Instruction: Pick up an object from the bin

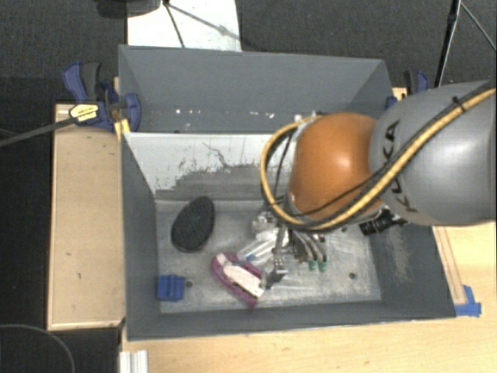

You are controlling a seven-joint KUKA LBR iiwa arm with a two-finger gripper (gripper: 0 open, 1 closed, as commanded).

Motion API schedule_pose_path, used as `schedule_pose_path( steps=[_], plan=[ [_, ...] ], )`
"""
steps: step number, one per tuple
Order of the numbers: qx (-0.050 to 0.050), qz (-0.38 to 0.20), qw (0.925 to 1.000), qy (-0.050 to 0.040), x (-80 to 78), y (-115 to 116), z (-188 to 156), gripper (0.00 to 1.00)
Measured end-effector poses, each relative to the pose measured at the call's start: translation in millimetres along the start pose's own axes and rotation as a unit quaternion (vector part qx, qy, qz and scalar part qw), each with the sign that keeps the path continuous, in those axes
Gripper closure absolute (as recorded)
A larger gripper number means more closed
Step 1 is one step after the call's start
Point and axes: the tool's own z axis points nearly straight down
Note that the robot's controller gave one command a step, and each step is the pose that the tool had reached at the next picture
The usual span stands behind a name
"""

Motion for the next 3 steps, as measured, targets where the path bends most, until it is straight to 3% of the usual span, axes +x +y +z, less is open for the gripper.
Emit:
schedule_pose_path(
  steps=[1,2,3],
  plan=[
    [-0.002,-0.042,0.9991,-0.0069,-64.5,-43.7,106.9,0.00],
    [0.001,-0.106,0.9943,-0.0020,-53.1,-66.3,77.8,0.00],
    [0.000,-0.123,0.9924,-0.0032,-91.7,-43.1,52.0,0.00]
  ],
)
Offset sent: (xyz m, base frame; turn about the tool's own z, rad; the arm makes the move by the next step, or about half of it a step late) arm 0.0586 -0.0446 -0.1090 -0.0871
